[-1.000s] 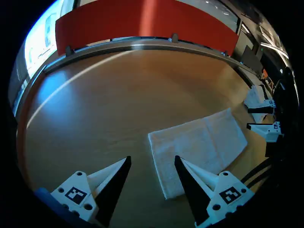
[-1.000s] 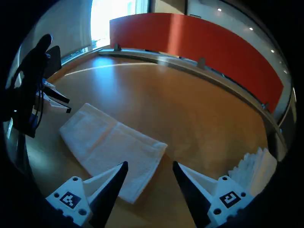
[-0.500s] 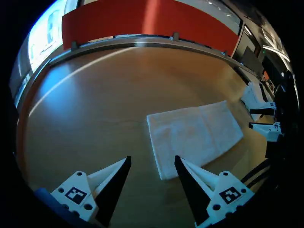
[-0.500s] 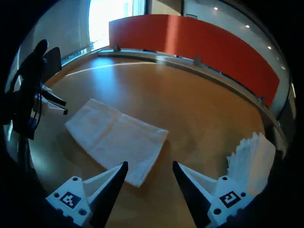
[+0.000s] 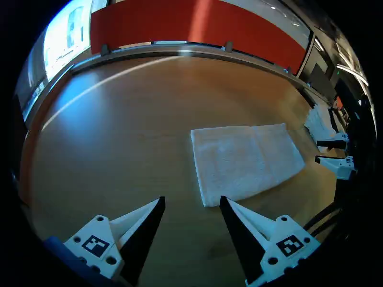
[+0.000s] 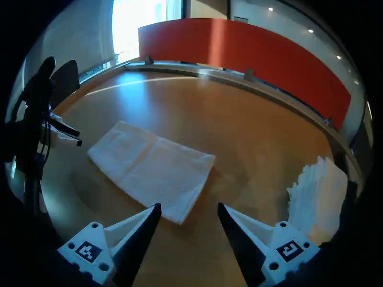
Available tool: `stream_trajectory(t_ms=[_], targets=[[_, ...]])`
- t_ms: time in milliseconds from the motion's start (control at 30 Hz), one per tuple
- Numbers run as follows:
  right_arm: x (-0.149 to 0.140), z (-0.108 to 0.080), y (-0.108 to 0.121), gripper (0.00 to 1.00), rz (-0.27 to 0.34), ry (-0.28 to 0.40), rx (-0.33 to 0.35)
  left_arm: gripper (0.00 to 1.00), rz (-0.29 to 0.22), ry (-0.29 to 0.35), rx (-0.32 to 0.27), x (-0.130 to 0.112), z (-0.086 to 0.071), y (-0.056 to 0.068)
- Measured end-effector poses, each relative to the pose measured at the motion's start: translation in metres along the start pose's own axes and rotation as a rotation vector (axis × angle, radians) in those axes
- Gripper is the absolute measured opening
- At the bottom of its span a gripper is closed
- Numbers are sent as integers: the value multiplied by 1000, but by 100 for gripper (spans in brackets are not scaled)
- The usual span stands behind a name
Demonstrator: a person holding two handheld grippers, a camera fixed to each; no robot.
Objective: Fold towel
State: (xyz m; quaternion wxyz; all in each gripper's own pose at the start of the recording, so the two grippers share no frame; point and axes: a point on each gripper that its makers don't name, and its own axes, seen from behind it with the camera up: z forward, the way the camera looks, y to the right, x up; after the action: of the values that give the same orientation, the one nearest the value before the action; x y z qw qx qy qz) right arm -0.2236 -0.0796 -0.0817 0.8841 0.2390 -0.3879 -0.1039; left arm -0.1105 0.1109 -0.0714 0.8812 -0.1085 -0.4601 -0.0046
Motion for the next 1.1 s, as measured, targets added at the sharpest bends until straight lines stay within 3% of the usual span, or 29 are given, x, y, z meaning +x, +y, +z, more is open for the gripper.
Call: stream_trajectory(t_ms=[400,833,1100], targets=[[-13,14,-10,91,-56,-36,49,84,-61,8,48,-21,-25,-18],[-32,31,-15,91,-114,-88,93,84,-115,4,93,-40,-43,-36],[-46,37,-13,81,-149,-121,111,84,-127,-5,100,-49,-46,-36]])
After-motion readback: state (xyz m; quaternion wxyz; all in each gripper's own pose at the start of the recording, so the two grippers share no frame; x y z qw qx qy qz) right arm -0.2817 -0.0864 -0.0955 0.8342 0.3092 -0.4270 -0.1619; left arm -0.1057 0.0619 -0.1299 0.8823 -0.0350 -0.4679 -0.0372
